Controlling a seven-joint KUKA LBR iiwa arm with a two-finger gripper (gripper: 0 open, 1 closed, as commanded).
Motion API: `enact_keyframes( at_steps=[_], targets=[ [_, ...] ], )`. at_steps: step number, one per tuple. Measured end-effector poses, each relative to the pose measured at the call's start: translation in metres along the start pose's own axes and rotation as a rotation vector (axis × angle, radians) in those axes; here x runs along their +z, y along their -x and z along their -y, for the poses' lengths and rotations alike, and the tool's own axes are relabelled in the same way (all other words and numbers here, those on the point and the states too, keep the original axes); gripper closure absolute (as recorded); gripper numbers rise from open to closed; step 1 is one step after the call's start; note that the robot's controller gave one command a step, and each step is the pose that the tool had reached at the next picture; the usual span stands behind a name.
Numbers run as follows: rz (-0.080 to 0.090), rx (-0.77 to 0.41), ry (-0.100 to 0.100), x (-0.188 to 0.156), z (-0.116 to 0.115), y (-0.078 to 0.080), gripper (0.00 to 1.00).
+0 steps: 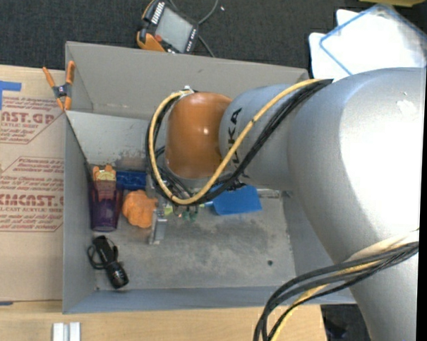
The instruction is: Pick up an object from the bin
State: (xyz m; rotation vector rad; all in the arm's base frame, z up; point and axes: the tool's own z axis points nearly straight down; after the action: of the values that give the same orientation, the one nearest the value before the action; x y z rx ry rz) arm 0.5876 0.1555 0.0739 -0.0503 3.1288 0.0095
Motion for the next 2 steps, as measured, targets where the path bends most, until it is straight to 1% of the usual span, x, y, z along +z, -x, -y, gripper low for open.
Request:
enact_keyframes(
  at_steps=[1,2],
  targets=[
    [0.0,0.047,0.003,-0.062,-0.021,-0.012,0.0],
    [-0.003,-0.06,0.0,-0.026,-0.023,-0.013,0.0]
  ],
)
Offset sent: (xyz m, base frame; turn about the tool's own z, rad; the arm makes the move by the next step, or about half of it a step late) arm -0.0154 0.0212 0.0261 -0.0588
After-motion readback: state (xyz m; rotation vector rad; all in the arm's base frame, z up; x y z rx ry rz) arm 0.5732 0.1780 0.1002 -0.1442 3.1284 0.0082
